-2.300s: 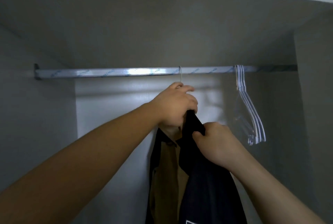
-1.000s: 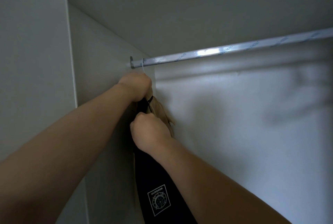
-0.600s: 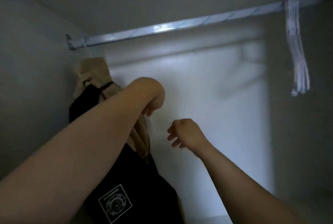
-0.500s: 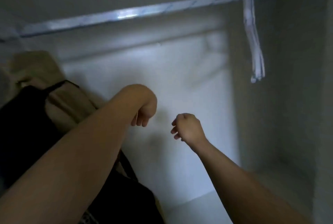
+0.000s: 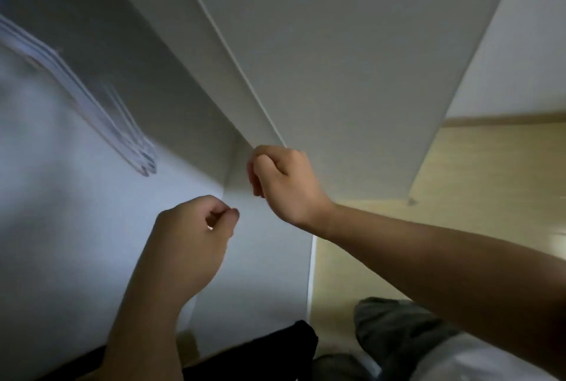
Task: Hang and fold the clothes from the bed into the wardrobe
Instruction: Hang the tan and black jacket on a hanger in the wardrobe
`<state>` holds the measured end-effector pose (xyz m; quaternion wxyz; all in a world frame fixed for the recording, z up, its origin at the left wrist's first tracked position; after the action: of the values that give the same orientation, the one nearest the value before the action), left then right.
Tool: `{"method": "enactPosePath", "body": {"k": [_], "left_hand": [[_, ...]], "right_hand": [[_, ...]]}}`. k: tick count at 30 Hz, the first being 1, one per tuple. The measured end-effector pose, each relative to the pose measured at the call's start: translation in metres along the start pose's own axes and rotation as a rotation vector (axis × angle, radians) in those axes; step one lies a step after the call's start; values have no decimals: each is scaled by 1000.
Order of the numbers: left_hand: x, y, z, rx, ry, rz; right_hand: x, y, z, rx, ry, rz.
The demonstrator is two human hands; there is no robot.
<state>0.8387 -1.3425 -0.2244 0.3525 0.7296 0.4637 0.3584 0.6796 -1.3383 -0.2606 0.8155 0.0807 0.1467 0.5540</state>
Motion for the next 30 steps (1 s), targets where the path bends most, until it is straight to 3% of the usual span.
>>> {"method": "enactPosePath", "body": {"k": [5, 12, 18, 25, 30], "left_hand": [[47, -54, -167, 199, -251, 253], [122, -127, -361, 249, -580, 577], [210, -237, -527, 320, -811, 784], [321, -383, -700, 223, -935, 998], [376, -461, -791, 215, -943, 1124]], "right_hand": [[61, 163, 12, -53, -189, -184], [192, 391, 8, -34, -395, -698], [329, 562, -15, -100, -426, -1079], [466, 755, -47, -2, -498, -1288], [540, 855, -86, 24, -615, -1378]]}}
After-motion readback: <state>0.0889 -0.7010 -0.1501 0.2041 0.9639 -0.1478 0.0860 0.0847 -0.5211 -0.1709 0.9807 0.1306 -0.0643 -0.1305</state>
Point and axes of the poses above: each hand's wrist, its own x-axis away from the middle knuckle, its own y-axis out of the back of the hand, z = x × y, the point moved 10 cm from there along -x, towards the middle knuckle, and after that the axes turned 10 degrees about x, right-handed, at the moved point
